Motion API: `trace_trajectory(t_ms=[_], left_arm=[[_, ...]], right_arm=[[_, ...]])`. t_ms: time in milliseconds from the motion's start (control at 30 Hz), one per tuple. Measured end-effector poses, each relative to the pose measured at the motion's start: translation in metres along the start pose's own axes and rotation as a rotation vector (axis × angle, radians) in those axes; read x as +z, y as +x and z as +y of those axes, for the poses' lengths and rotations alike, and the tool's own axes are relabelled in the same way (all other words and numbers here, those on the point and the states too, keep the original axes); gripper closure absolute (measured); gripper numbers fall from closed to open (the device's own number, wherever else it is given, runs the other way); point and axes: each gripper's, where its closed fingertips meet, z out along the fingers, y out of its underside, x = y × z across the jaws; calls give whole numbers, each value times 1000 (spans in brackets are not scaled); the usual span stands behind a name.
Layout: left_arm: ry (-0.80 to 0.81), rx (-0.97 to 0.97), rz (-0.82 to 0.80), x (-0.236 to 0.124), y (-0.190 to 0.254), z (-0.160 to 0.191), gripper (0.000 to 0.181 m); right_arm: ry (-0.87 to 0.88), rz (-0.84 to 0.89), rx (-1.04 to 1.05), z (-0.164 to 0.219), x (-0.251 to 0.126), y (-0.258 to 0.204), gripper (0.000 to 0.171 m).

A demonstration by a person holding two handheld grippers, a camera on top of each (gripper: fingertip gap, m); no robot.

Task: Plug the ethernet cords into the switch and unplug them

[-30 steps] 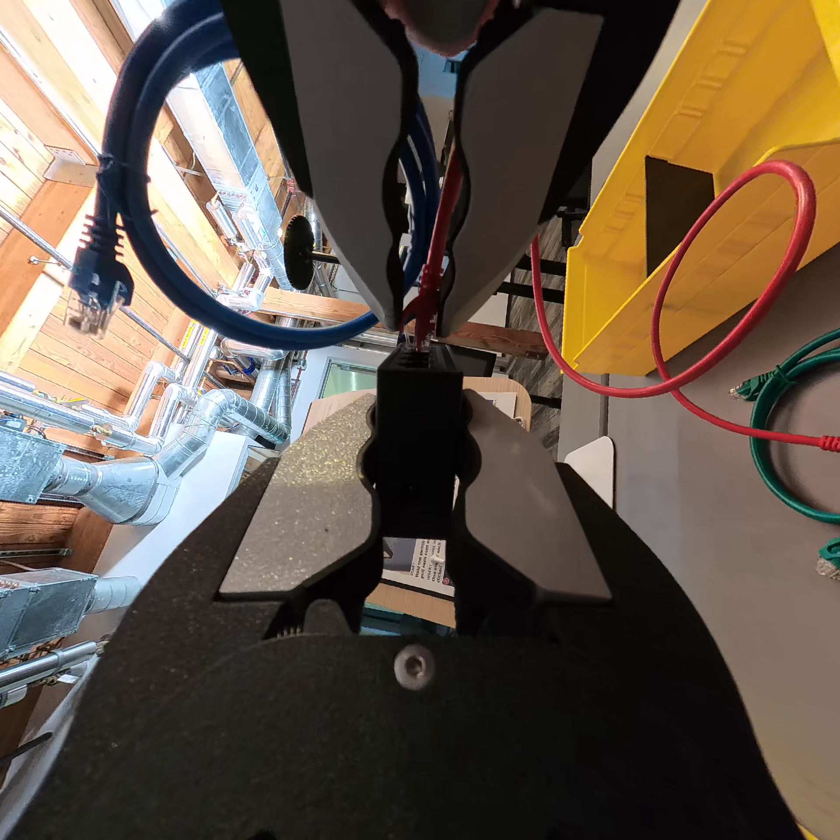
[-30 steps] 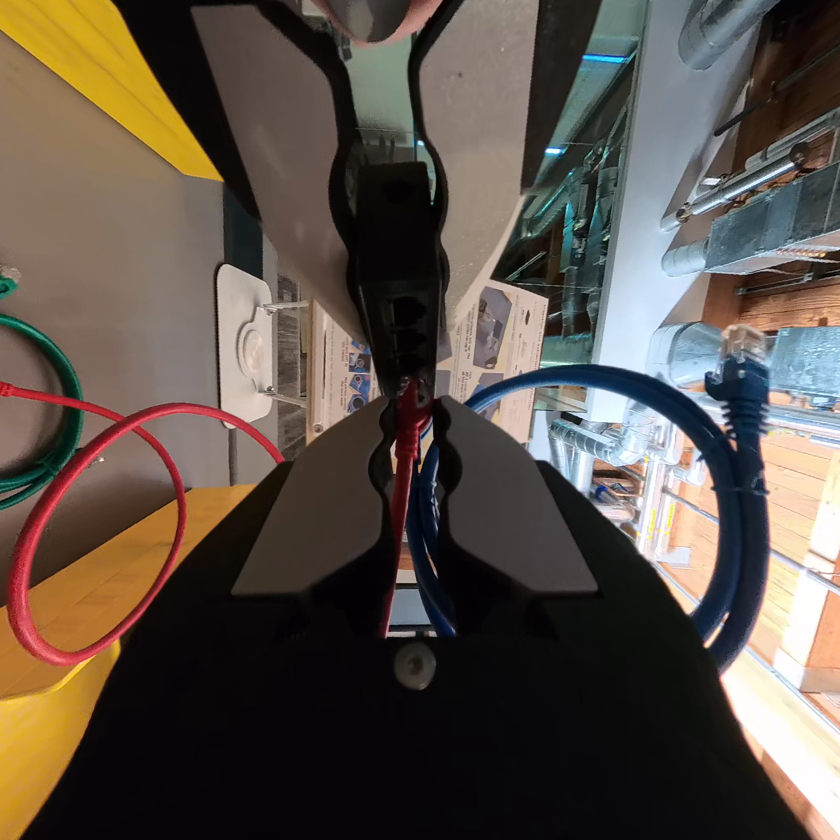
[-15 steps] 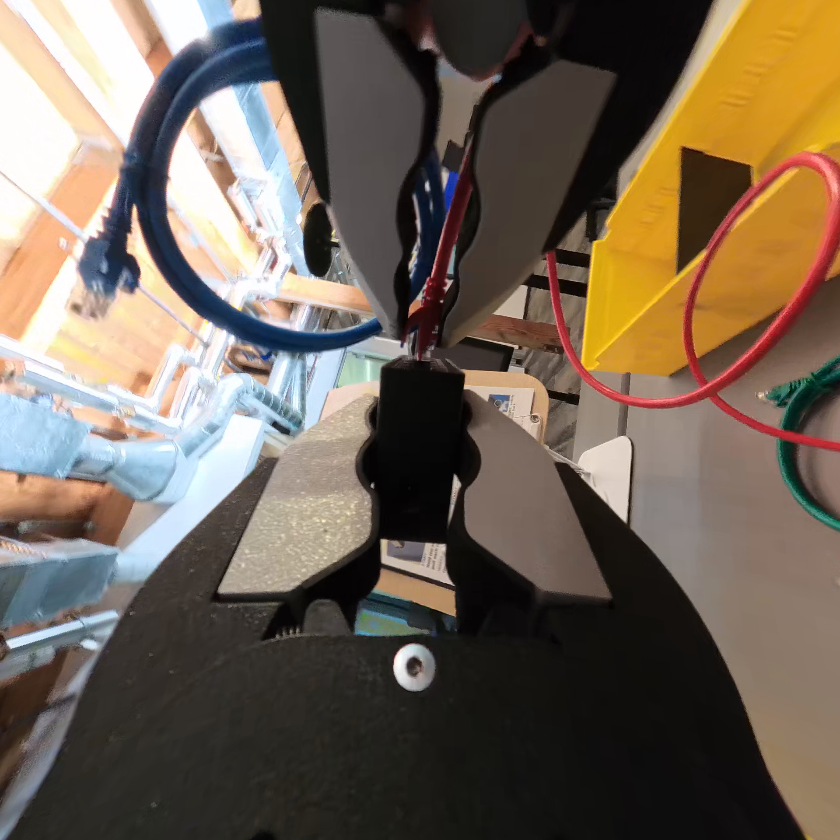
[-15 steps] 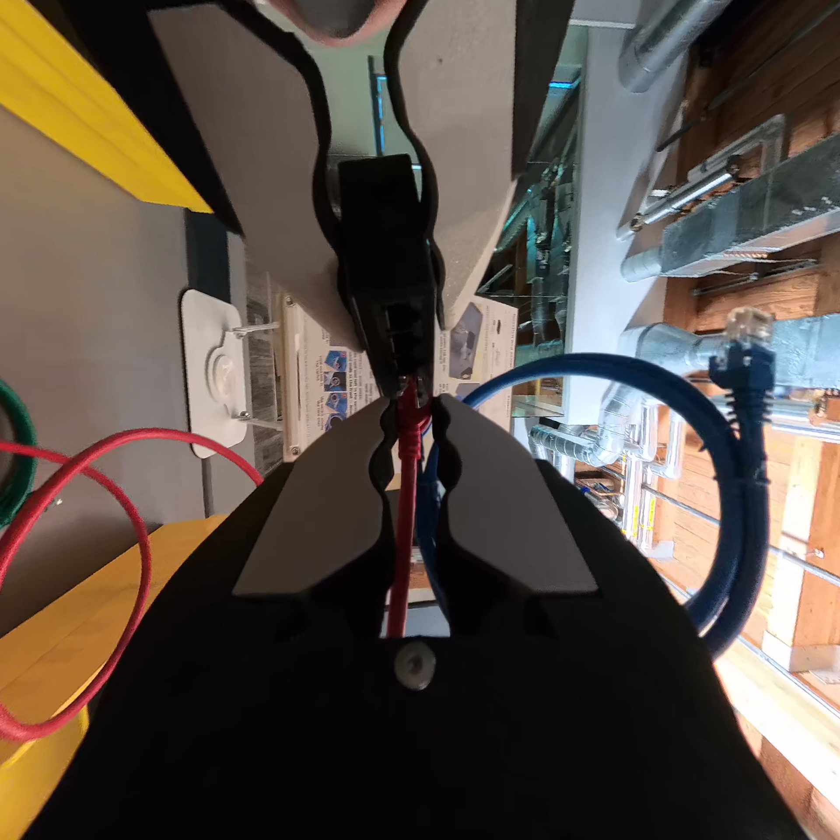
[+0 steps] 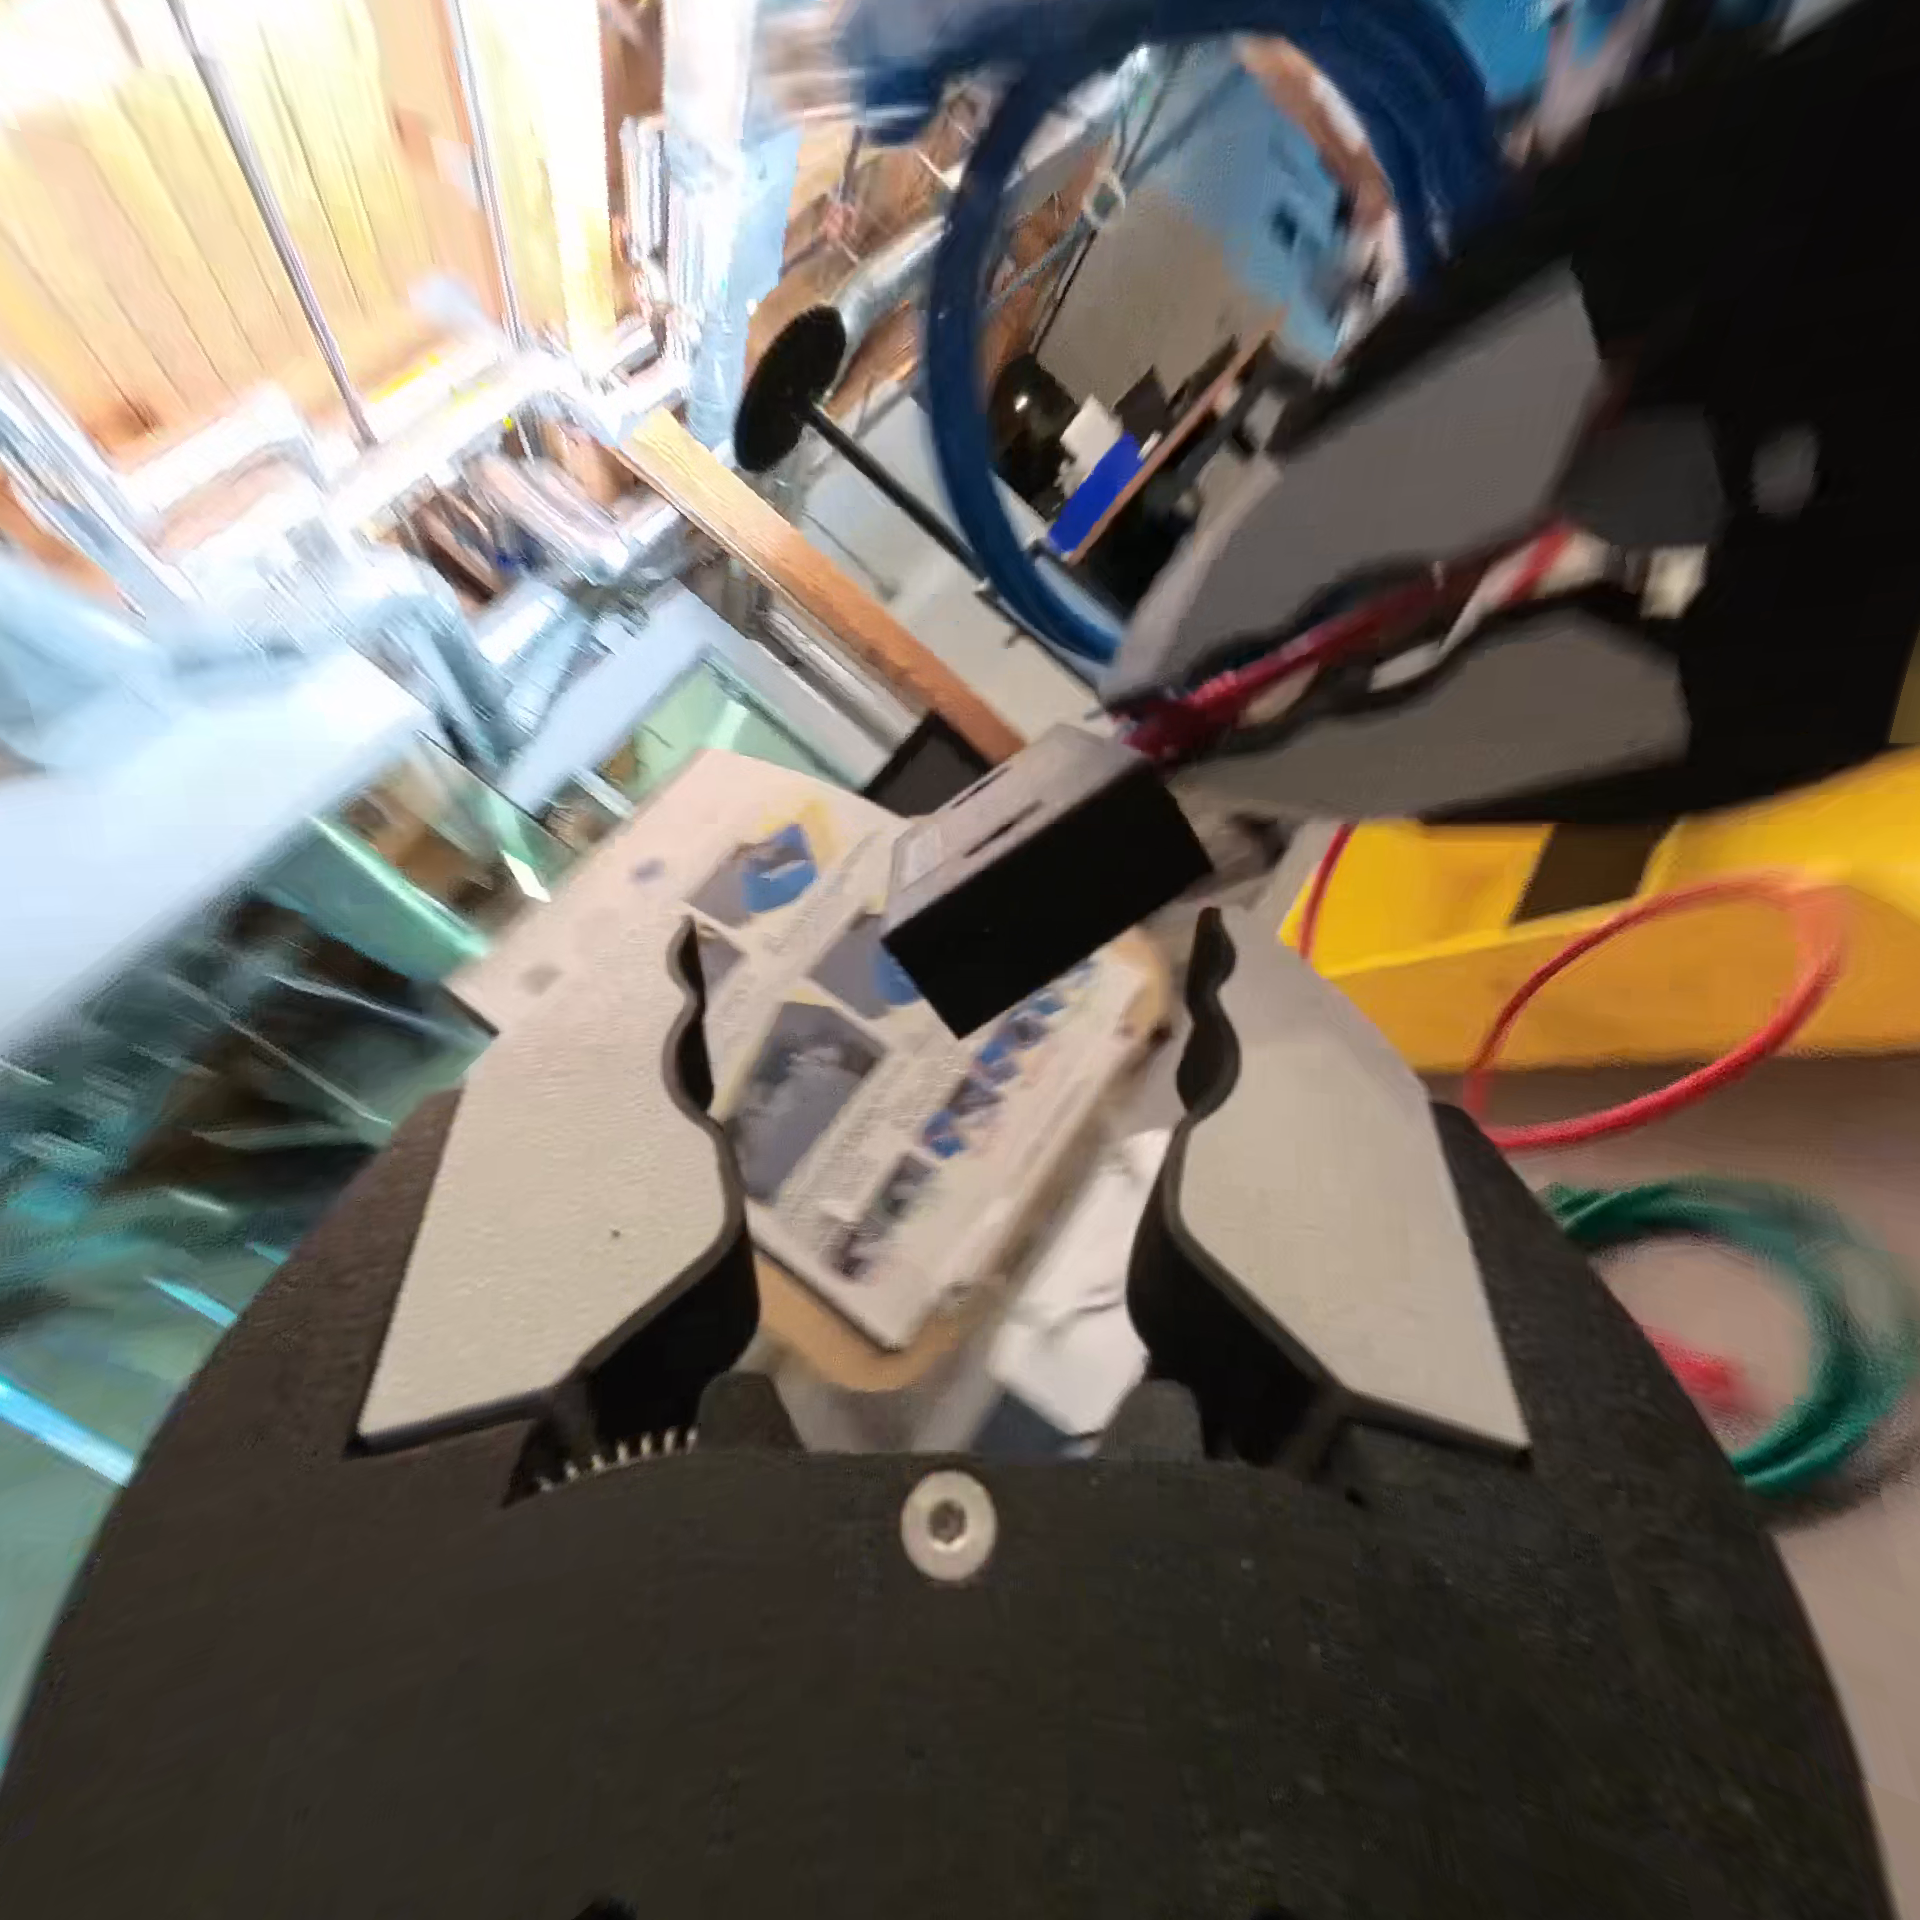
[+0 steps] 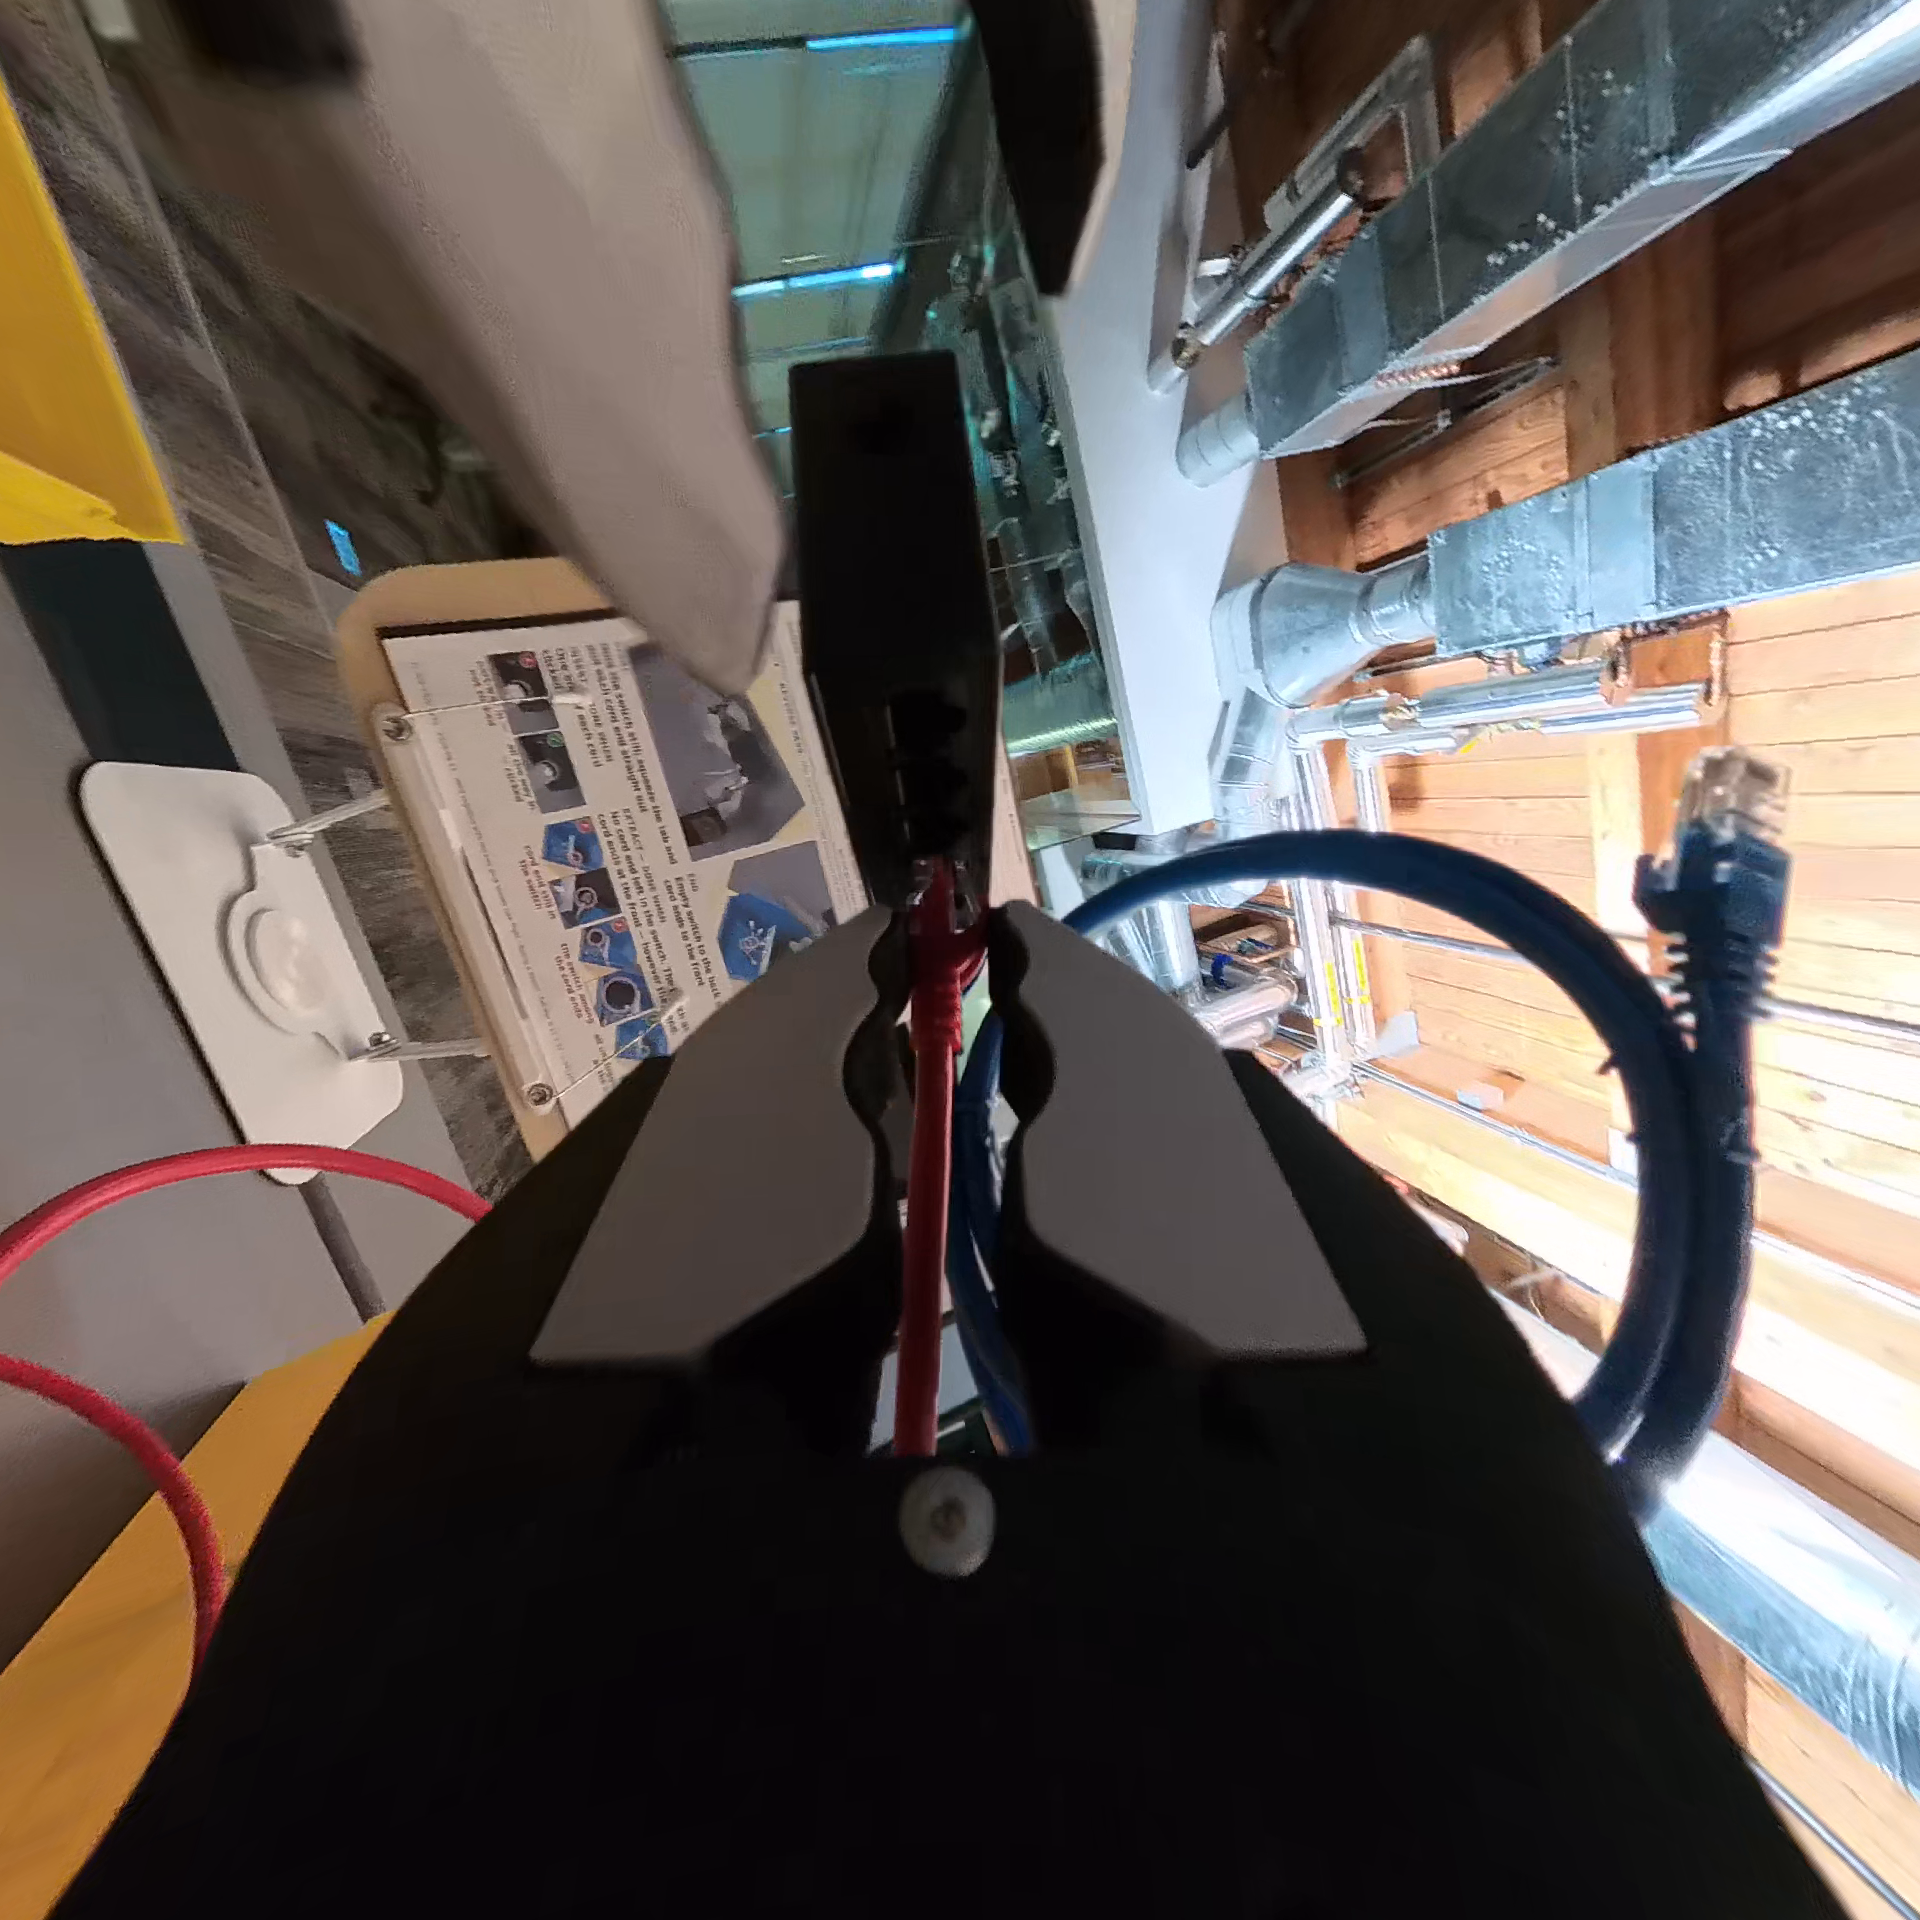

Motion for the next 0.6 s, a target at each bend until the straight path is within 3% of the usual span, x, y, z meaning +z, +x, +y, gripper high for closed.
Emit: trace_trajectory(t_ms=[100,167,333,467,600], left_arm=[[11,-429,79,1,-7,-5,77],[51,-567,112,2,-5,-11,77],[-28,-445,-13,12,-1,4,92],[-50,-477,26,21,14,9,91],[17,-482,27,19,10,7,114]], right_arm=[[-14,64,12,2,1,7,156],[-18,63,8,2,2,4,156],[-21,59,2,-1,5,-3,156],[-15,50,-15,-6,6,-9,156],[11,54,-33,-12,5,-11,156]])
